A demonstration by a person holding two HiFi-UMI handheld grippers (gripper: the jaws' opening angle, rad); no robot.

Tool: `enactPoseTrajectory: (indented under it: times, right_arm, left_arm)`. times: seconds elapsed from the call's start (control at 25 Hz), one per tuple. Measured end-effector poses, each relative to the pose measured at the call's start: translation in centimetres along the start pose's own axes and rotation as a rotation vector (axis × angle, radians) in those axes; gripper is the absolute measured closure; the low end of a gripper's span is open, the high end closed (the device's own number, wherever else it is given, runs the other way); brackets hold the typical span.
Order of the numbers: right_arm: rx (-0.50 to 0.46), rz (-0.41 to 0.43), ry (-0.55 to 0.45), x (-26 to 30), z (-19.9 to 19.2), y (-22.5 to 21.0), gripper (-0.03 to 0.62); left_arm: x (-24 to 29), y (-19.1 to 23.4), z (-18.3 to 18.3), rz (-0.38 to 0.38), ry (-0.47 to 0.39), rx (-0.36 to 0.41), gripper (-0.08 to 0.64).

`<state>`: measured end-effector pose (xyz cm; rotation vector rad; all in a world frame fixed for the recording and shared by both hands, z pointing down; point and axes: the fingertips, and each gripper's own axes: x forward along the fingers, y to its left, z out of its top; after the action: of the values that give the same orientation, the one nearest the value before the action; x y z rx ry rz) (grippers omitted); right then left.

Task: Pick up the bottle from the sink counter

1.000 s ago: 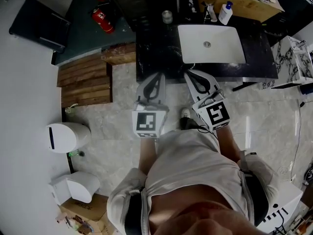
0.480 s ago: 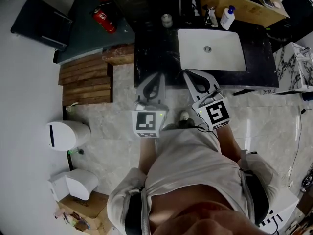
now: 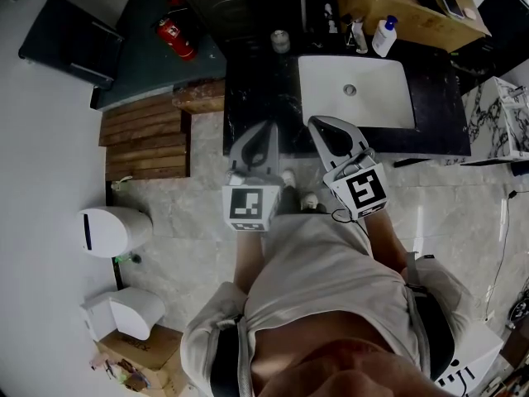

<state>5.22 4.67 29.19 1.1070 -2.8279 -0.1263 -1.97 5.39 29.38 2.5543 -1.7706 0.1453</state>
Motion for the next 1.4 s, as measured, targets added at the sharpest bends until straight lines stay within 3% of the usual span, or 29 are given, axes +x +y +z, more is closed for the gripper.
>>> enactPoseTrajectory:
  times: [0.6, 1.4]
  right_arm:
    - [0.004, -0.038, 0.013, 4.0, -1.1, -3.5, 0.6]
    - [0.002, -0.139, 0.086, 12.8, -2.1, -6.8, 0.6]
  left_arm:
    - [5.3, 2.3, -0.3, -0.042, -0.004, -0.008, 0.558]
    - [12.9, 9.9, -1.0, -0.135, 0.006, -0.023, 0.558]
